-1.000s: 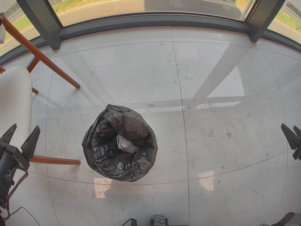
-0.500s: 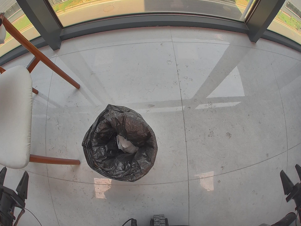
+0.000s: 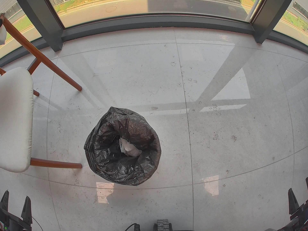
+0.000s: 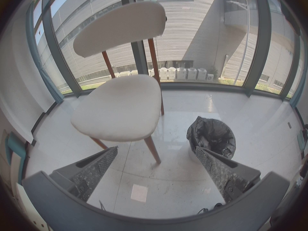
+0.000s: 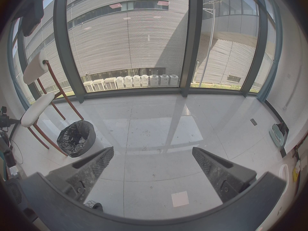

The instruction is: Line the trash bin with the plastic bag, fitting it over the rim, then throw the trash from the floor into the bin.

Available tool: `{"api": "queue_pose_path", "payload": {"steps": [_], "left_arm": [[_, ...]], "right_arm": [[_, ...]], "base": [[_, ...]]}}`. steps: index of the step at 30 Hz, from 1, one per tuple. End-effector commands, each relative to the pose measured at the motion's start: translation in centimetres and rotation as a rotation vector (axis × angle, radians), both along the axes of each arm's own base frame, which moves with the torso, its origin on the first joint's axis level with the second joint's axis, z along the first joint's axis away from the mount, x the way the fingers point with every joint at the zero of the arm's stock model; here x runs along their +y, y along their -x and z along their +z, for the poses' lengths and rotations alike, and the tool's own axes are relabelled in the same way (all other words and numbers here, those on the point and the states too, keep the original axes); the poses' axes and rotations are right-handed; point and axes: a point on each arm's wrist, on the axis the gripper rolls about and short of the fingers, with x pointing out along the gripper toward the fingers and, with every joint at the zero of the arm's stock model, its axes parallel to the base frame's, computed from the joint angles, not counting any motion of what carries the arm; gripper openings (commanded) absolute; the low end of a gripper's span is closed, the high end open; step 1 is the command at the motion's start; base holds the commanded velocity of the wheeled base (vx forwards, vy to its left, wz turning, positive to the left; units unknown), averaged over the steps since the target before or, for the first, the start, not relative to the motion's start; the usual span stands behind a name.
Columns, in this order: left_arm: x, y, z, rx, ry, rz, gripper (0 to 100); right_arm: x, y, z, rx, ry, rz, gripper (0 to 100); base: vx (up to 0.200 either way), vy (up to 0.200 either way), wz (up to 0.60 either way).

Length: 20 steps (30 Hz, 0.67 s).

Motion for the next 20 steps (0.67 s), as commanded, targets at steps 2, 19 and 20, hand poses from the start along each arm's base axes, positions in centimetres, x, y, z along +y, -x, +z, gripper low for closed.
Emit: {"api": "queue_pose_path", "payload": {"steps": [2, 19, 20], "left_arm": [[-0.21, 0.25, -0.42, -0.039, -0.036, -0.063, 100], [-0.51, -0.05, -1.21, -0.025, -0.025, -0.189, 100], [-0.51, -0.05, -1.17, -0.029, -0.025, -0.192, 100]], "right_arm": [[0.02, 0.26, -0.61, -0.026, 0.007, 0.018, 100], [0.01, 0.25, -0.61, -0.024, 0.006, 0.012, 100], [0.01, 0.25, -0.61, -0.024, 0.006, 0.012, 100]], "base": [[0.0, 0.0, 0.0], [0.0, 0.0, 0.0], [0.0, 0.0, 0.0]]}}
